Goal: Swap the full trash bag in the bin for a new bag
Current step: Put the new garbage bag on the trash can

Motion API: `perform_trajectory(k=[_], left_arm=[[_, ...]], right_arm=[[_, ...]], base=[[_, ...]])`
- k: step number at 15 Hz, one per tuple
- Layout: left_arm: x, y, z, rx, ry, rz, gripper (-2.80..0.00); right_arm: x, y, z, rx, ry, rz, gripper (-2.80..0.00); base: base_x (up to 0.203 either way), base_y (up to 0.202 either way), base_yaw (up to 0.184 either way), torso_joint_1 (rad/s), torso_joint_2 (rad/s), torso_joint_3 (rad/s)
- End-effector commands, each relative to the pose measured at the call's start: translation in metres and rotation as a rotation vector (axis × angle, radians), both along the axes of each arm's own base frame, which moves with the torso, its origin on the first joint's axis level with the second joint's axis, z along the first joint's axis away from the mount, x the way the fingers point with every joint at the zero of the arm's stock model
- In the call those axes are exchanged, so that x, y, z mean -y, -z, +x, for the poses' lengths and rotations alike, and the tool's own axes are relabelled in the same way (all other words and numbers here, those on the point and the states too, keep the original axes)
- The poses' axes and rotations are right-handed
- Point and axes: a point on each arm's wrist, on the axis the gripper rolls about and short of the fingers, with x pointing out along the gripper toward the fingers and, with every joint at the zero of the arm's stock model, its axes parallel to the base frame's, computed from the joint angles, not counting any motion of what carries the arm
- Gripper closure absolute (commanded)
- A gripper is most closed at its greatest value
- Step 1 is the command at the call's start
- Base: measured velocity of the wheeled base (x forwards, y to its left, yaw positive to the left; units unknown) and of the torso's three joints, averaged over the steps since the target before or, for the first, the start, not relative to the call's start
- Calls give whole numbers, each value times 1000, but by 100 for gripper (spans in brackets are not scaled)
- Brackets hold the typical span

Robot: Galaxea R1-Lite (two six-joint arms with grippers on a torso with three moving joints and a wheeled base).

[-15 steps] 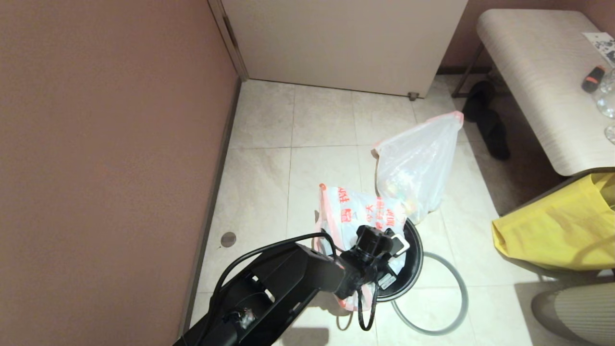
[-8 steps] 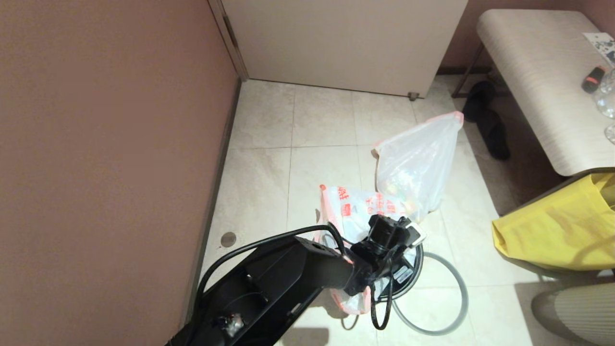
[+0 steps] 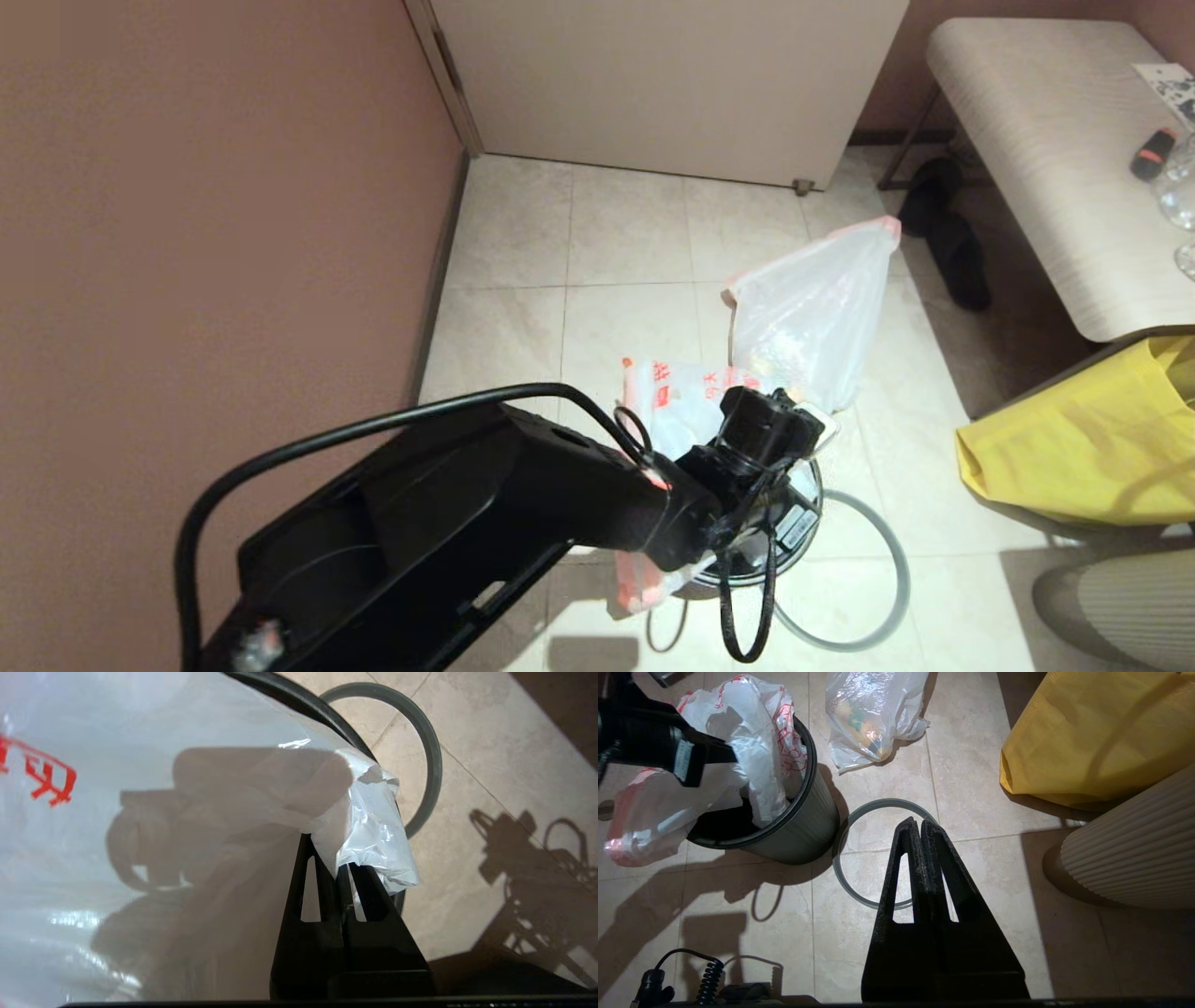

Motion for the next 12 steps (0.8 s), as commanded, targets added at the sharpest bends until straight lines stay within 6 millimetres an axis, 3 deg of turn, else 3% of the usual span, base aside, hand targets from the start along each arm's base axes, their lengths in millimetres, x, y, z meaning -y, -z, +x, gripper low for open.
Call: perform_trajectory(k=[1, 4, 7, 10, 12], left_arm=[[-10, -30, -11, 13, -4, -30, 0], [5, 6, 8, -2, -28, 4, 0], [25, 26, 28, 5, -34, 18, 0], [27, 74, 34, -5, 67, 156, 0], [24, 80, 32, -62, 109, 186, 0]], right_arm=[[0, 0, 0, -2, 0, 0, 0], [0, 0, 0, -2, 0, 0, 0], [0, 0, 0, 1, 0, 1, 0], [0, 0, 0, 3, 1, 8, 0], [0, 0, 0, 3, 0, 8, 0]], base=[[0, 0, 0, 0, 0, 0], [0, 0, 0, 0, 0, 0], [0, 0, 0, 0, 0, 0], [0, 0, 0, 0, 0, 0], [0, 0, 0, 0, 0, 0]])
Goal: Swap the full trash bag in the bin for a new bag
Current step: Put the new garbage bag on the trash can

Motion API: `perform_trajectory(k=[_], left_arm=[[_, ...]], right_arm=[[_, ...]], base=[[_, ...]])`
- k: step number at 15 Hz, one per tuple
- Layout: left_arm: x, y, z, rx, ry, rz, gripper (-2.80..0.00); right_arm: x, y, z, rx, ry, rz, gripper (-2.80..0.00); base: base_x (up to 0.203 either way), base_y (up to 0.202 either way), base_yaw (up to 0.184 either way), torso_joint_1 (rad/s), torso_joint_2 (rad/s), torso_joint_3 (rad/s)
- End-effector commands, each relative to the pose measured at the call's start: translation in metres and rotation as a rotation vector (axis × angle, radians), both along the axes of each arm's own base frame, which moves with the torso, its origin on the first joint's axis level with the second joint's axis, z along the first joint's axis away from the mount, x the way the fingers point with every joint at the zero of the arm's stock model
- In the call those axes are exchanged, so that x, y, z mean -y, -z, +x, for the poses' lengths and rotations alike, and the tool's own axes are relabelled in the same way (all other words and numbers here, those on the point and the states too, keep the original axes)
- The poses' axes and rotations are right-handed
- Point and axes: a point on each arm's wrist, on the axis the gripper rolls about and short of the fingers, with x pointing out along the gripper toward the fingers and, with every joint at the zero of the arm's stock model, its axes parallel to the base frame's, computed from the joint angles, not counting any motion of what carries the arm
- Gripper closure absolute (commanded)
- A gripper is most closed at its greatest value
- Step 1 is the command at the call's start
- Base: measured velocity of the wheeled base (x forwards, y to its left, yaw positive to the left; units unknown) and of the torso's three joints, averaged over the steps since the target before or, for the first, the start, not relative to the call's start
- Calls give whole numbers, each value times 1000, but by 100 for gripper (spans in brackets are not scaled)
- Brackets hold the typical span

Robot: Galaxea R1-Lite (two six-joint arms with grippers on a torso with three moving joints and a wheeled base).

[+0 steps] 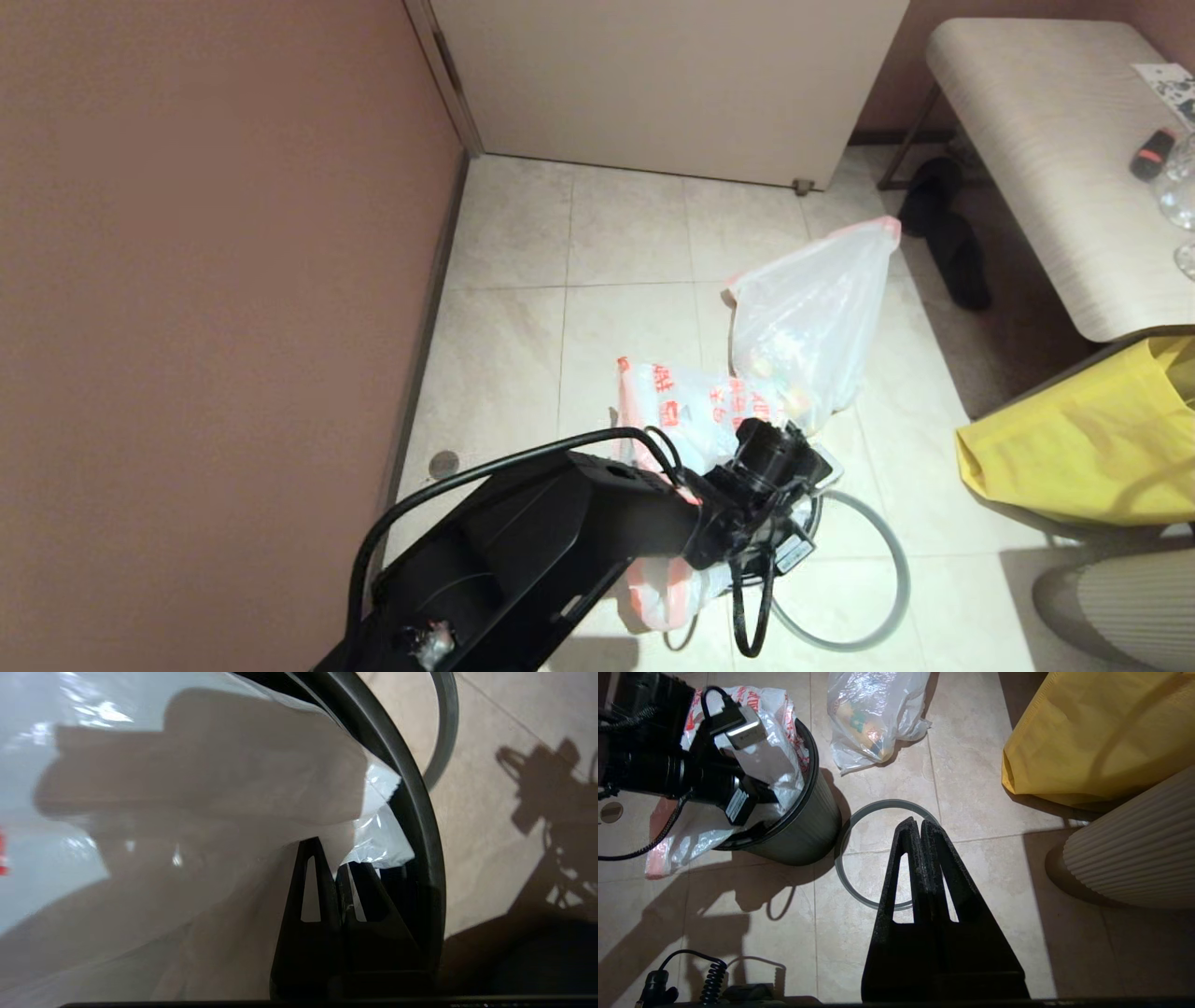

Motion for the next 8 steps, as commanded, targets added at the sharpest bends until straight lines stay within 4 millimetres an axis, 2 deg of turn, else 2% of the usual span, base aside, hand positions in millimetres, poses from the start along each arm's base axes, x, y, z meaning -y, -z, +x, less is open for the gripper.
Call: perform_trajectory(k=[1, 2, 4, 7, 8], left_arm=[[-3, 19, 0, -34, 18, 55, -280], [-5, 27, 3, -26, 38, 85, -280], [-7, 27, 8, -10, 42, 81, -280], [-5, 13, 5, 2, 47, 59, -280], [-5, -2, 4, 16, 44, 36, -280]], right_arm=[[0, 0, 0, -1, -1, 0, 0], [0, 0, 0, -1, 0, 0, 0], [0, 0, 0, -2, 0, 1, 0], [0, 0, 0, -2, 0, 1, 0], [0, 0, 0, -1, 1, 1, 0]], base=[[0, 0, 0, 0, 0, 0], [0, 0, 0, 0, 0, 0], [0, 0, 0, 0, 0, 0], [0, 0, 0, 0, 0, 0], [0, 0, 0, 0, 0, 0]])
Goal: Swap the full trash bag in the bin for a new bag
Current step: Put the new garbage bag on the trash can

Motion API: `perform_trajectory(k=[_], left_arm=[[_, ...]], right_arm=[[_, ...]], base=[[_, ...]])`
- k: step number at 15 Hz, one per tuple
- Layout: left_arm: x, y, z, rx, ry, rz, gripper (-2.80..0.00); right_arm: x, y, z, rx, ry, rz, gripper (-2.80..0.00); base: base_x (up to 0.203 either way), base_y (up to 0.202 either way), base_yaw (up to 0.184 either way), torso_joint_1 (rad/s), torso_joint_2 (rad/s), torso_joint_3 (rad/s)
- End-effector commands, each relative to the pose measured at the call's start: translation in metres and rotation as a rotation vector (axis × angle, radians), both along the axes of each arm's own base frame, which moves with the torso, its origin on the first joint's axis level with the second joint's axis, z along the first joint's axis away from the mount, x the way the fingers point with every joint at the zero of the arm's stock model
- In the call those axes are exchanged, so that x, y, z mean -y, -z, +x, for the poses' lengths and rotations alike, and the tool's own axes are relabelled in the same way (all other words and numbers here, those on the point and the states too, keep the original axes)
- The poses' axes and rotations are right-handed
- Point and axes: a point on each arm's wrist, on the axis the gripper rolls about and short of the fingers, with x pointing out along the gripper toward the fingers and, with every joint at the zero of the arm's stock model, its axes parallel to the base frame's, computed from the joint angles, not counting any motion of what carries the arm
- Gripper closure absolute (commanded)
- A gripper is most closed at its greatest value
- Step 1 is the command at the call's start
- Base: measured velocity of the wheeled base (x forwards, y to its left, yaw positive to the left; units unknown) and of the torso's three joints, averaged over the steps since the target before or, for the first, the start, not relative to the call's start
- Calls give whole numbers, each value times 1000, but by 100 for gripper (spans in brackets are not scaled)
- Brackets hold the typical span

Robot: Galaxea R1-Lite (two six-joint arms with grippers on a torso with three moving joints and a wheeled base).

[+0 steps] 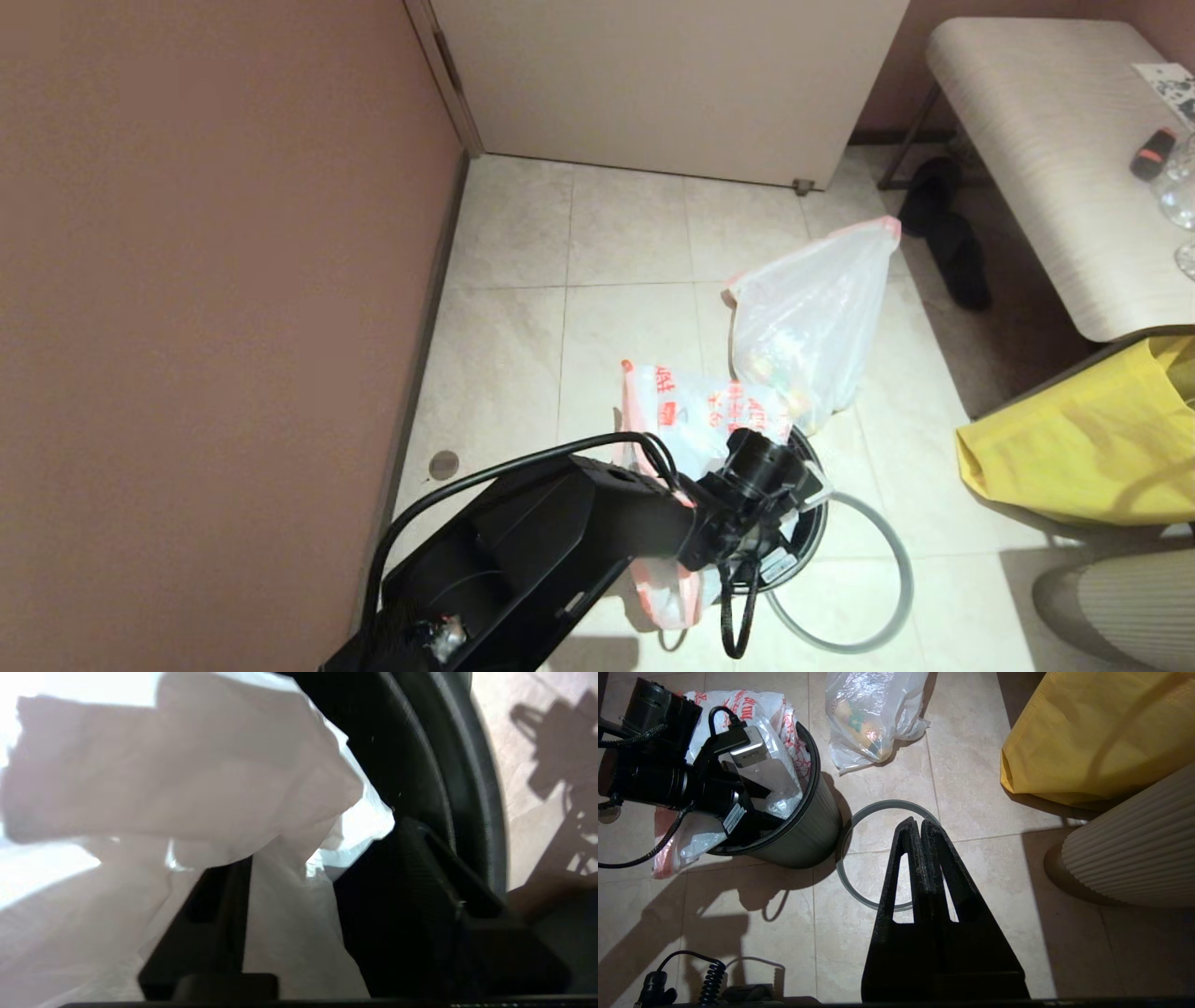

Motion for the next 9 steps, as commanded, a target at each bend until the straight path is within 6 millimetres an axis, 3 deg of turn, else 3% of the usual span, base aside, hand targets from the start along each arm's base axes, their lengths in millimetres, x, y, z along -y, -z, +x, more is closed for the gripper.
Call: perform_trajectory(k=[1, 4, 9], left_arm=[[0, -28, -2, 27, -3, -42, -280], [-2, -62, -17, -27, -32, -60, -280], [-2, -74, -32, -95, -69, -73, -280]], right_arm=[[0, 0, 0, -2, -1, 0, 0], [0, 0, 0, -2, -1, 0, 0], [0, 0, 0, -2, -1, 1, 0]], base=[[0, 0, 0, 0, 0, 0], [0, 0, 0, 0, 0, 0], [0, 0, 0, 0, 0, 0]])
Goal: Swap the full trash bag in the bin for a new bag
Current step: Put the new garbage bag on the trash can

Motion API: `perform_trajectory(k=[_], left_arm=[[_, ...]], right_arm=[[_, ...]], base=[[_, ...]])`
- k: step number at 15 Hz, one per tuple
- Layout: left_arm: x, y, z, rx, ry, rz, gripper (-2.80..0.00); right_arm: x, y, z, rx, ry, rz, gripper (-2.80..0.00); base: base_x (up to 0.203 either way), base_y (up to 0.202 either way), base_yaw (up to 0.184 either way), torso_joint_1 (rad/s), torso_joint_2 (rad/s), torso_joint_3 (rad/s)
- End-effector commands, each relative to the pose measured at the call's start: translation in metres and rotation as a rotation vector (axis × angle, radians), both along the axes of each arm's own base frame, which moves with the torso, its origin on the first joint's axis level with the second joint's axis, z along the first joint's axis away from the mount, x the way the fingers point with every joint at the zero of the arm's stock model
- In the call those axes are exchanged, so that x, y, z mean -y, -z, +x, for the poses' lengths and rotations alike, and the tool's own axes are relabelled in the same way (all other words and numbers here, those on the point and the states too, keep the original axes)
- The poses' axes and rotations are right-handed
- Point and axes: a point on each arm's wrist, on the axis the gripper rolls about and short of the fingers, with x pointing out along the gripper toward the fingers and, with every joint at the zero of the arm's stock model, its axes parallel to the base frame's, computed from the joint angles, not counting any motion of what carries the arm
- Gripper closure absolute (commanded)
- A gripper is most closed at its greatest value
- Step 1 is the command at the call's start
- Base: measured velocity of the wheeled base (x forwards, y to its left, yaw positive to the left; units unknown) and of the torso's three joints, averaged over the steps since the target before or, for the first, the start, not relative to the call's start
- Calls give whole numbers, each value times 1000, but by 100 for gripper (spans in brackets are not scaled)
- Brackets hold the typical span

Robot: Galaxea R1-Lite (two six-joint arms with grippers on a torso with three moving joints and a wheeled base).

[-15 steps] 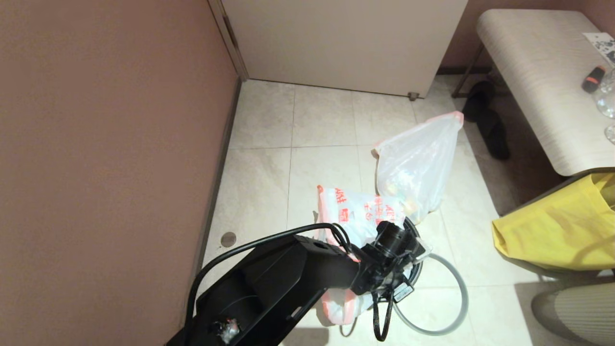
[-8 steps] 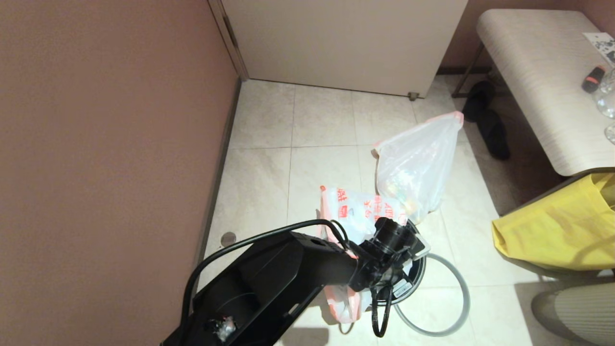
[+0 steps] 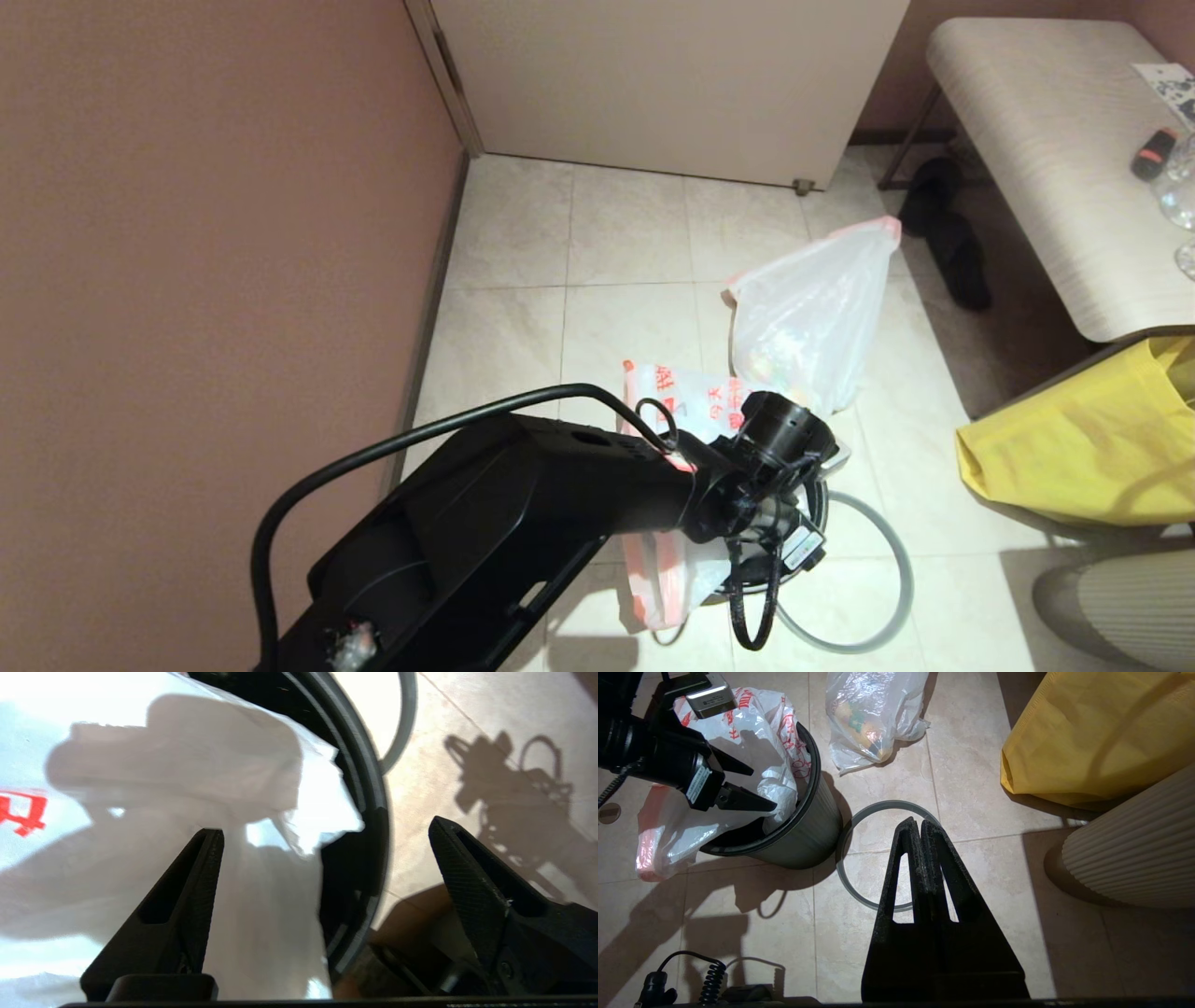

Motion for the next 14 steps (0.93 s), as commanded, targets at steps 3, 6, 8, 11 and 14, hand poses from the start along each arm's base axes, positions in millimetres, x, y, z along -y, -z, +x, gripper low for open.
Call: perform_trajectory(k=[3, 6, 8, 11, 14], left_arm=[[-7, -36, -15, -52, -49, -33, -280], [-21, -56, -31, -129, -114, -22, -280], [-33, -70, -38, -138, -136, -29, 0], [-63, -84, -51, -90, -320, 8, 0], [-107, -86, -58, -130, -530, 8, 0]], right_arm=[[0, 0, 0, -2, -1, 1, 0], [0, 0, 0, -1, 0, 1, 0], [0, 0, 0, -1, -2, 1, 0], [0, 0, 0, -7, 1, -1, 0], [0, -12, -3, 8, 4, -34, 0]], base=[[0, 0, 0, 0, 0, 0], [0, 0, 0, 0, 0, 0], [0, 0, 0, 0, 0, 0], [0, 0, 0, 0, 0, 0], [0, 0, 0, 0, 0, 0]])
